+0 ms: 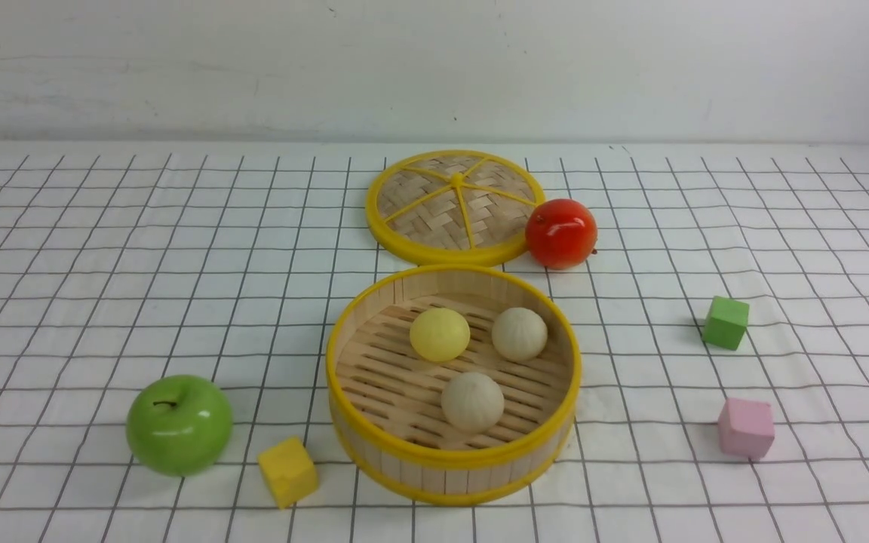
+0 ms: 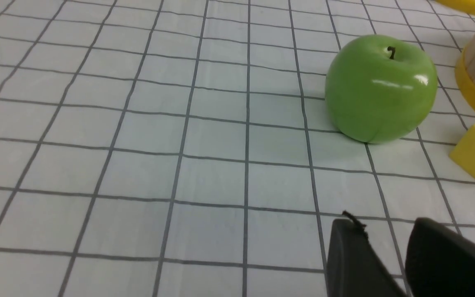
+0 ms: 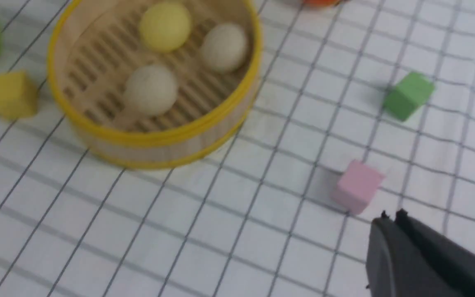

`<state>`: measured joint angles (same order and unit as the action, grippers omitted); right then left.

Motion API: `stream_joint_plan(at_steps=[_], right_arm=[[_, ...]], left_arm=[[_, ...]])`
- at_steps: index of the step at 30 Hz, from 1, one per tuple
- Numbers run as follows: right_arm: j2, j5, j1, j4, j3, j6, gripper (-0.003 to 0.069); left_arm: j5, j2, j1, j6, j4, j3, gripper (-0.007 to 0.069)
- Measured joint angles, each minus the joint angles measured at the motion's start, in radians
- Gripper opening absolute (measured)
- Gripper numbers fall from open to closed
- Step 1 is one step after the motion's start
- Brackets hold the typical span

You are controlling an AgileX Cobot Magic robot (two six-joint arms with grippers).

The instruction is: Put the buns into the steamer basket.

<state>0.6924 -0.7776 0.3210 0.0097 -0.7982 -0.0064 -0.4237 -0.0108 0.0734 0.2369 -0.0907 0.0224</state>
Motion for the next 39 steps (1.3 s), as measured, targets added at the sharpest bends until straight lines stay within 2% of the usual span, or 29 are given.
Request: stream_joint_plan(at_steps=[4, 6, 10, 14, 19, 39], right_arm=[[-0.215, 0.190, -0.170, -0.025, 0.198, 0.000, -0.0006], [-0.306, 0.270, -0.223, -0.029, 0.306, 0.000, -0.0005], [-0.478, 0.348, -0.295, -0.030, 0.496, 0.000, -0.0002], [-0.607, 0.359, -0.333, -0.030, 0.648, 0.000, 0.0001], [-0.701, 0.354, -0.341, -0.031, 0.803, 0.000, 0.0003], [-0.703, 0.385, -0.341, -0.035, 0.815, 0.001, 0.0014]], left_arm=[[0.000, 0.000, 0.000, 0.000, 0.000, 0.000, 0.0202], [0.000, 0.000, 0.000, 0.000, 0.000, 0.000, 0.0204], [0.000, 0.000, 0.000, 0.000, 0.000, 0.000, 0.0208], [0.000, 0.000, 0.000, 0.000, 0.000, 0.000, 0.0211], [0.000, 0.000, 0.000, 0.000, 0.000, 0.000, 0.0218], [0.000, 0.000, 0.000, 0.000, 0.001, 0.000, 0.0236]])
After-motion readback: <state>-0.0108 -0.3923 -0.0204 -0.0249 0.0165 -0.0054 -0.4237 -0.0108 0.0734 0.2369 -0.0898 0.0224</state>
